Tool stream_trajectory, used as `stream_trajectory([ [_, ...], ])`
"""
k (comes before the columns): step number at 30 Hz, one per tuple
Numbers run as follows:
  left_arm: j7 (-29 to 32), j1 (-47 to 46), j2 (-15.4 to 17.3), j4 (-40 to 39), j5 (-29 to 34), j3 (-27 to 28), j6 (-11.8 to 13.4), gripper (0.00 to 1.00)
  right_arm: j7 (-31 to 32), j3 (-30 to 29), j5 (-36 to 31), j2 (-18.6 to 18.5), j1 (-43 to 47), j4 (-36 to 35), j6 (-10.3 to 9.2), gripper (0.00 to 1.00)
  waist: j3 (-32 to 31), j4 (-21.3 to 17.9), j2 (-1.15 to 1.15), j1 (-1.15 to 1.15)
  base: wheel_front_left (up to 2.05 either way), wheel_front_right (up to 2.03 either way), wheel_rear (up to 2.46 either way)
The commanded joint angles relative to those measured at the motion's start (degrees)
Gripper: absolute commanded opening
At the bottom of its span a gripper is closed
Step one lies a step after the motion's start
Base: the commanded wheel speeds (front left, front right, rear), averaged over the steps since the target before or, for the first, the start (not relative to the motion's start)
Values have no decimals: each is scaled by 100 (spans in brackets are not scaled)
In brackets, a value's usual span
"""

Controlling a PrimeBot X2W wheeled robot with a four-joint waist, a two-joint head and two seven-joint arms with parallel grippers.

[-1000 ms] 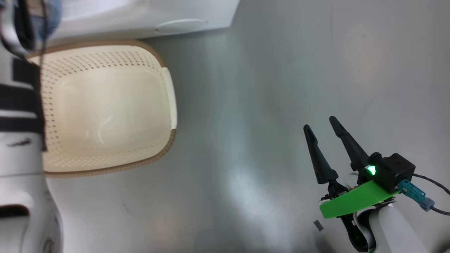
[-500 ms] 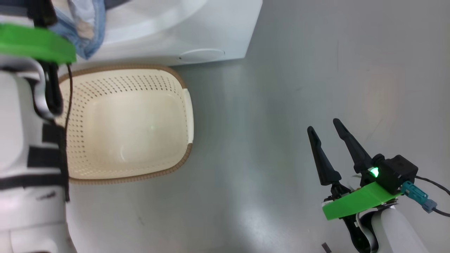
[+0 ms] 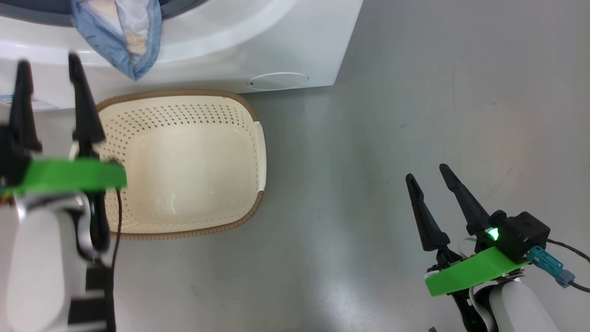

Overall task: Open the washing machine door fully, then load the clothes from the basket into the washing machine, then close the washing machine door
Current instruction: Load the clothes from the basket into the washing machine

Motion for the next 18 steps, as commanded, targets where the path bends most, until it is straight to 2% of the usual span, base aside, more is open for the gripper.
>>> stream_trajectory([
  [1,-5,274,155,-275,-24,200,61,100,-27,139,-50,10,118,-153,9,100,8,-3,0,0,0,0,0],
  [9,-5,1427,106,-996,-61,344,246,100,-27,88,-52,-52,106,-205,9,100,94,20,0,0,0,0,0],
  [13,-5,1809,98,-1208,-66,257,321,100,-27,68,-64,-59,96,-218,9,100,119,42,0,0,0,0,0],
  [18,-5,2221,96,-1414,-264,13,529,100,-27,72,-71,-53,84,-227,9,100,139,57,0,0,0,0,0],
])
